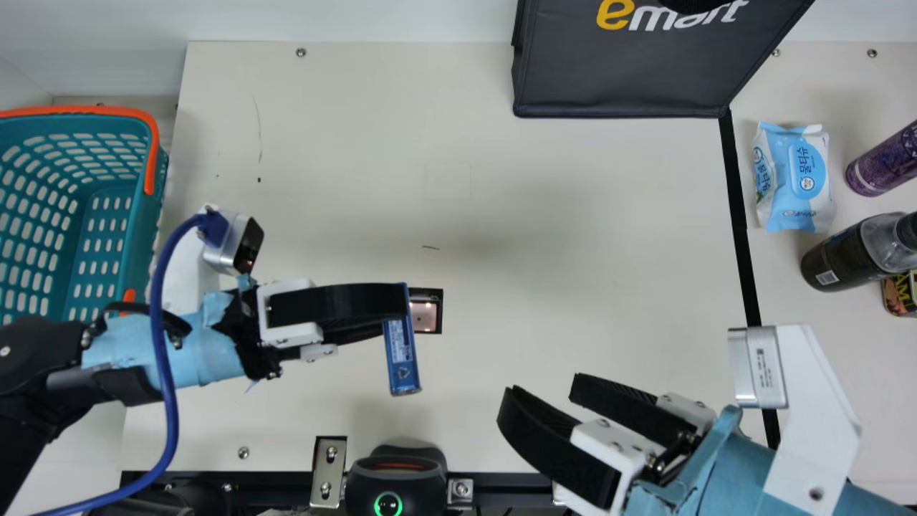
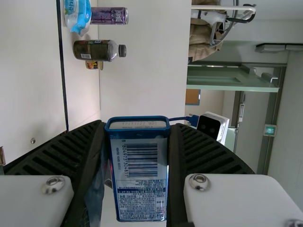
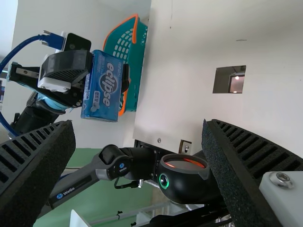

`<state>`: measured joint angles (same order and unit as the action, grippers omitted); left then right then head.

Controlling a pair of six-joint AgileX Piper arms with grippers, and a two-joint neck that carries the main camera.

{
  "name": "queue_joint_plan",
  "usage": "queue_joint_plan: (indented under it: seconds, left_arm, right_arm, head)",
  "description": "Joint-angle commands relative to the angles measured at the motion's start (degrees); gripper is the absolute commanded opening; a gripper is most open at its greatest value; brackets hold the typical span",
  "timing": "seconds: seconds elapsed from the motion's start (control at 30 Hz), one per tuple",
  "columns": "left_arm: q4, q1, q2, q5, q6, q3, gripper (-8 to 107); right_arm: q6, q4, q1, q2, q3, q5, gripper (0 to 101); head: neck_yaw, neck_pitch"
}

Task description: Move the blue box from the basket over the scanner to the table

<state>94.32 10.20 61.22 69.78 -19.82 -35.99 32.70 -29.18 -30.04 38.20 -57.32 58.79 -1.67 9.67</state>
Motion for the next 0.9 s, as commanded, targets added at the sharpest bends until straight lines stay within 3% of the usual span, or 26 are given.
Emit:
queue_joint_plan:
  seconds: [0.0, 0.17, 0.4, 0.6, 0.73, 0.87]
  left_arm:
    - [0.00, 0.00, 0.00, 0.00, 0.00, 0.00, -8]
    - [0.00, 0.00, 0.00, 0.00, 0.00, 0.00, -8]
    - [0.00, 0.00, 0.00, 0.00, 0.00, 0.00, -8]
    - [0.00, 0.00, 0.00, 0.00, 0.00, 0.00, -8]
    - [0.00, 0.00, 0.00, 0.00, 0.00, 0.00, -8]
    - [0.00, 0.00, 0.00, 0.00, 0.00, 0.00, -8]
  right_arm:
    - [-0.99, -0.87, 0.90, 0.10, 0.12, 0.21, 95]
    - [-1.34, -4.41, 1.17, 1.42, 0.42, -0.09, 95]
    - [-5.22, -16.71, 5.02, 3.34, 2.28, 0.52, 95]
    - [-13.67, -27.85, 16.16, 4.98, 4.84, 4.97, 95]
    - [-21.83, -35.50, 27.25, 7.93, 6.14, 11.11, 95]
    - [-28.09, -39.43, 30.92, 12.95, 8.20, 11.11, 95]
  head:
    - [0.09, -1.75]
    - [0.09, -1.75]
    - [0.09, -1.75]
    - [0.09, -1.75]
    - [0.09, -1.75]
    - [0.09, -1.75]
